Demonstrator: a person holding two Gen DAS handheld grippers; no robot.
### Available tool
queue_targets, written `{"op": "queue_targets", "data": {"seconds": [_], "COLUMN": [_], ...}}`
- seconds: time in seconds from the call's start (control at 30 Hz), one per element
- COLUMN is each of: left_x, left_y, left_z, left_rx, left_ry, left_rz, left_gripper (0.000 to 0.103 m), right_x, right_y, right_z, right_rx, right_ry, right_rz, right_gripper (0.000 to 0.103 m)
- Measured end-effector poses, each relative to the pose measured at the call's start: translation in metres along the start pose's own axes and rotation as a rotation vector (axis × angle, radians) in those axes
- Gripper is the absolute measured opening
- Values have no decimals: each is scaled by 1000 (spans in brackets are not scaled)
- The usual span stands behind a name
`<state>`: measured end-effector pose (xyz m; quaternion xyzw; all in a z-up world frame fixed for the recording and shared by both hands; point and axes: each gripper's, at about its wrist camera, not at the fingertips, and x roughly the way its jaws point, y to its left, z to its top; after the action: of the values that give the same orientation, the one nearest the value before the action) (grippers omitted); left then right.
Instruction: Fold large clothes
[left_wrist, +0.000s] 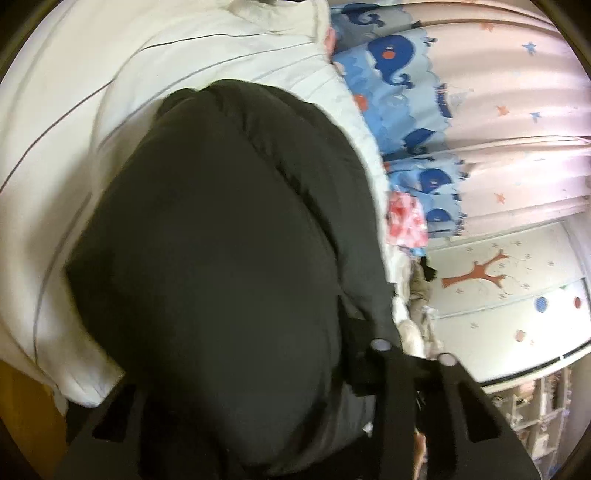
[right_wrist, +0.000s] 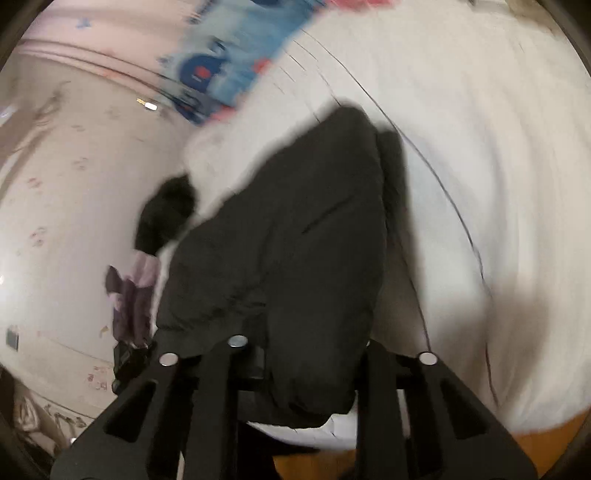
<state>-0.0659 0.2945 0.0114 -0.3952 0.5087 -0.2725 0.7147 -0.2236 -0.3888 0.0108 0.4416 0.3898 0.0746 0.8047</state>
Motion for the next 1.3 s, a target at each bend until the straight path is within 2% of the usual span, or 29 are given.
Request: {"op": "queue_targets", "data": {"seconds": [0.07,0.13,0.17,0.2,0.27,0.3,0.37,0.4,0.43,0.5,0.53,0.57,0.67,0.8,0.87,0.97,1.03,1.07,1.17,1.23,1.3], "left_x": [-6,-4,1,4,7,7,5,3,4,3,3,3,4,10,16,25,27,25,23,22,22], "left_y": [-14,-24,-22,-19,-4,4,9,9,9,11,11,12,15,26,25,21,16,17,9,8,12], "left_z": [-18,-37,-46,-49,-49,-47,-45,-44,-43,-42,-43,-45,-44,-44,-41,-35,-31,-30,-24,-22,-21], "left_rx": [36,77,78,74,41,-1,-31,-34,-45,-87,-109,-129,-172,-238,-246,-238,-208,-194,-143,-115,-112], "left_ry": [20,58,88,102,102,99,73,51,47,30,11,-2,-33,-59,-66,-77,-103,-112,-123,-124,-120], "left_rz": [-18,-7,12,24,48,47,65,79,82,73,70,68,68,69,79,77,48,36,11,11,7], "left_gripper": [34,33,34,35,39,42,54,56,58,66,73,76,76,79,83,83,82,74,61,59,58], "right_x": [-17,-29,-30,-26,-21,-23,-40,-51,-56,-68,-66,-63,-23,69,118,188,230,259,255,230,210], "right_y": [19,20,14,4,-24,-31,-29,-19,-6,36,61,80,148,220,237,240,223,210,208,220,235], "right_z": [12,21,23,21,9,2,-6,-9,-11,-8,-6,-5,-4,-5,0,-4,-16,-26,-27,-31,-47], "right_rx": [-77,-95,-103,-108,-75,-72,-93,-122,-152,-275,-353,-409,-617,-817,-874,-923,-947,-967,-930,-906,-955], "right_ry": [-74,-105,-96,-47,42,41,-29,-93,-142,-260,-296,-313,-285,-192,-150,-79,30,129,120,44,-18], "right_rz": [-13,-30,-83,-146,-244,-268,-306,-342,-361,-383,-391,-394,-397,-422,-457,-525,-584,-629,-636,-574,-552], "right_gripper": [17,17,17,18,30,33,40,40,40,48,60,70,75,75,75,75,77,78,78,78,79]}}
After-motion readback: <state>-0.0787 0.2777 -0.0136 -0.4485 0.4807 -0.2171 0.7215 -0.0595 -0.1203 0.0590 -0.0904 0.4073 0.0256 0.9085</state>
